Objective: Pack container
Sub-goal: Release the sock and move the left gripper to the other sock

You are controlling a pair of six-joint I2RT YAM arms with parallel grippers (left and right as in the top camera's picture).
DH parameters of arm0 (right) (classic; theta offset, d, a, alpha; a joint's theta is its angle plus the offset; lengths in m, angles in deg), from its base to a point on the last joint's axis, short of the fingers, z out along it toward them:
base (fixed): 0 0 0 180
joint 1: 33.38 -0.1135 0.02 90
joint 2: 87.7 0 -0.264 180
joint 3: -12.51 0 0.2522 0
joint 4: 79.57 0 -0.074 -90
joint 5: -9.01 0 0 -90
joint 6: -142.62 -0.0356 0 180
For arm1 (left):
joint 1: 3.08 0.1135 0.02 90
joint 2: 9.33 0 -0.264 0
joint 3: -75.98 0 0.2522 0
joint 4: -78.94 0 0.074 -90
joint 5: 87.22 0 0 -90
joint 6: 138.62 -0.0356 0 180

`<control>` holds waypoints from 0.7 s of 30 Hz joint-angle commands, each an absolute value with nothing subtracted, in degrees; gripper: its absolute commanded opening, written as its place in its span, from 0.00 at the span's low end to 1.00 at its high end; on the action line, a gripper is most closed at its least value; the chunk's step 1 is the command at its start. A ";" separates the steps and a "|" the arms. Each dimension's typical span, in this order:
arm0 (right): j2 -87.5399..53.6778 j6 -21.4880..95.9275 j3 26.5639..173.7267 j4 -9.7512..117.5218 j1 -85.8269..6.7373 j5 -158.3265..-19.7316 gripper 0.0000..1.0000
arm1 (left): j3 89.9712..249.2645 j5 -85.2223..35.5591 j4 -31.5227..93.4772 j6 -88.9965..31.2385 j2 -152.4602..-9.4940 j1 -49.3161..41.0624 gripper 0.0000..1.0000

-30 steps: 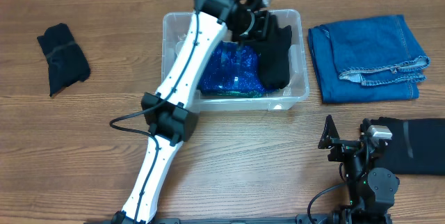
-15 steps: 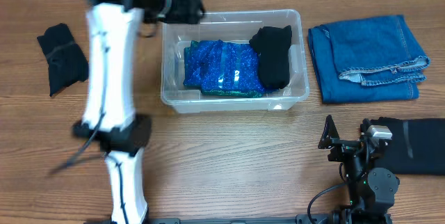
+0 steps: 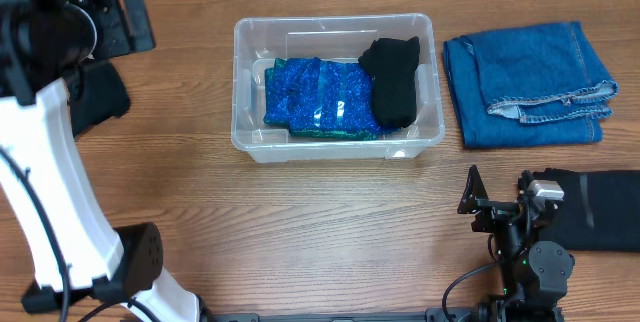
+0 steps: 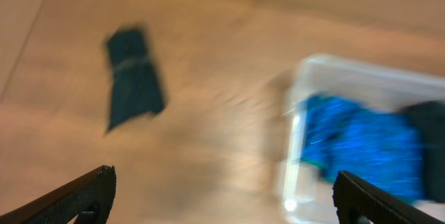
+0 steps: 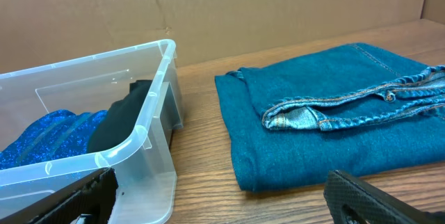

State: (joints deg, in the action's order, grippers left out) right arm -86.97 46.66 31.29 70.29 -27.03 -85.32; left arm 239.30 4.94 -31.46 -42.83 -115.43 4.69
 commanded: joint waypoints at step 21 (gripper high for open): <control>-87.41 46.66 31.24 70.57 -26.92 -85.61 1.00 | 224.41 18.90 -12.79 -40.26 -147.56 13.85 1.00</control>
State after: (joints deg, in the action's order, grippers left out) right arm -86.97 46.64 31.29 70.27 -27.05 -85.28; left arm 224.76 17.66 -14.89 -41.28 -143.98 13.81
